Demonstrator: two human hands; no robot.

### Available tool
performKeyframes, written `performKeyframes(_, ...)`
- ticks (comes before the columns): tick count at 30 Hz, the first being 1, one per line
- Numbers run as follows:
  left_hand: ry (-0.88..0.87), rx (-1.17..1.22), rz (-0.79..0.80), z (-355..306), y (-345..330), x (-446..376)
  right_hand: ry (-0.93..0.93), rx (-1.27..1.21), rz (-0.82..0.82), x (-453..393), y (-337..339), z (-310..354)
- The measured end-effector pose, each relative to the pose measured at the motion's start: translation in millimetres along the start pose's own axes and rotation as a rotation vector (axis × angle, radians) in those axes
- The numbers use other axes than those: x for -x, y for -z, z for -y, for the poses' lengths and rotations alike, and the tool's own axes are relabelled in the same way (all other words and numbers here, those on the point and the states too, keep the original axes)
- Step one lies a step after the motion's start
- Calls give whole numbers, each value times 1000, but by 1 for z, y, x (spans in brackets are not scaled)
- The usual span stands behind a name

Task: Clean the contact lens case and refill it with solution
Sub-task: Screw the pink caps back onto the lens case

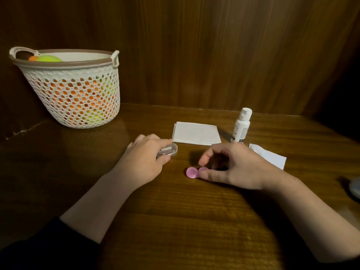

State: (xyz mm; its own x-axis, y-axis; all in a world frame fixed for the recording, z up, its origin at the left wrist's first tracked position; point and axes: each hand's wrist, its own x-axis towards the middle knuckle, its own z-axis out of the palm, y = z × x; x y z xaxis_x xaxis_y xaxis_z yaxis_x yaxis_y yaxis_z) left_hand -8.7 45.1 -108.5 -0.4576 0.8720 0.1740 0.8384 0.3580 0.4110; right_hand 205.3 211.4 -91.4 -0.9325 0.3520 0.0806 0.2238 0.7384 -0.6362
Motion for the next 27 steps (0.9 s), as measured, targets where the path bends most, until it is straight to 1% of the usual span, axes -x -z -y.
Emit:
performKeyframes(2,-27,90,-12,-3,-1,-1,55,11,-151,-1,-2,2)
performKeyframes(4,-61,239,-17,-10,-1,1,145,55,-288,-1,-3,5)
performKeyframes(7,-78,428,-3,-20,-2,4,258,143,-357,-2,-4,10)
performKeyframes(10,-91,552,29,-24,-2,5,338,180,-405,-3,-4,14)
performKeyframes(12,-109,601,55,-26,-1,7,350,180,-389,-2,-4,16)
performKeyframes(15,-100,663,39,-29,-1,8,347,183,-324,-1,-4,21)
performKeyframes(19,-72,732,23,-30,-2,9,376,294,-293,1,-1,29)
performKeyframes(27,6,820,41,-31,-4,8,323,515,-235,-2,-6,42)
